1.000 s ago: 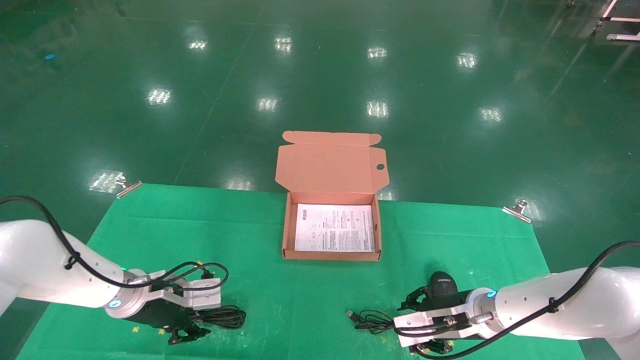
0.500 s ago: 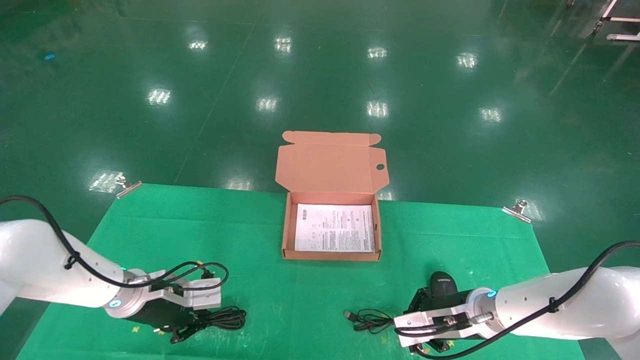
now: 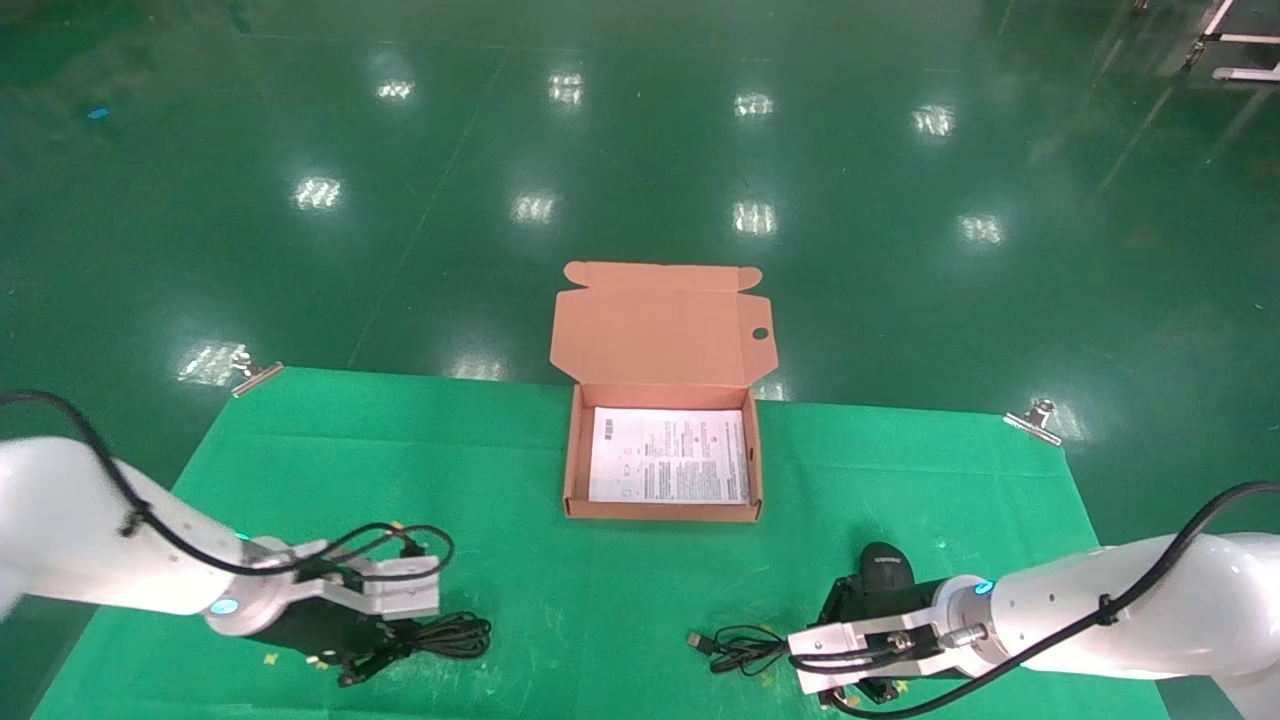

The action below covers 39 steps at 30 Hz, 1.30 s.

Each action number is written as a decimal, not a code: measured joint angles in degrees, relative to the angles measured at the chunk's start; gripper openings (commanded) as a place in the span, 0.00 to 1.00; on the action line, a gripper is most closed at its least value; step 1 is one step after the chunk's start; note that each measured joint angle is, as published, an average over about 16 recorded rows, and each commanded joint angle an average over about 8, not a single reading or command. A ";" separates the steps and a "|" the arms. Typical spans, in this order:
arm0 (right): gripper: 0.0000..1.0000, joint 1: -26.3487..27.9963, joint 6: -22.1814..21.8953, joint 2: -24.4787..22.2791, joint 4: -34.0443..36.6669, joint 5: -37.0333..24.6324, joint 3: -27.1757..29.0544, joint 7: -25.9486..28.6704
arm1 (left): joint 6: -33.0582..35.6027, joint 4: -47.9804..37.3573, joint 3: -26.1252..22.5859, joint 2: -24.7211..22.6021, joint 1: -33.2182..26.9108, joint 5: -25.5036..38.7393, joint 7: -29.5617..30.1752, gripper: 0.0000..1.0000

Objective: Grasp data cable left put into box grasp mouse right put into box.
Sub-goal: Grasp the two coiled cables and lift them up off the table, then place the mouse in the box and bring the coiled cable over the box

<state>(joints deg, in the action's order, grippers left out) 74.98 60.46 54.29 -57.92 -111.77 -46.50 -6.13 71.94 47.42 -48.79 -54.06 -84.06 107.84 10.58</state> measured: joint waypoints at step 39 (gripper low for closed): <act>0.00 24.06 -14.99 8.76 -2.37 1.98 11.13 4.60 | -10.82 29.33 6.98 0.22 -15.74 13.97 10.36 0.00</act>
<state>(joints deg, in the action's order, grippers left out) 99.04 45.47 63.05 -60.29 -109.79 -35.37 -1.53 61.13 76.75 -41.80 -53.84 -99.79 121.81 20.94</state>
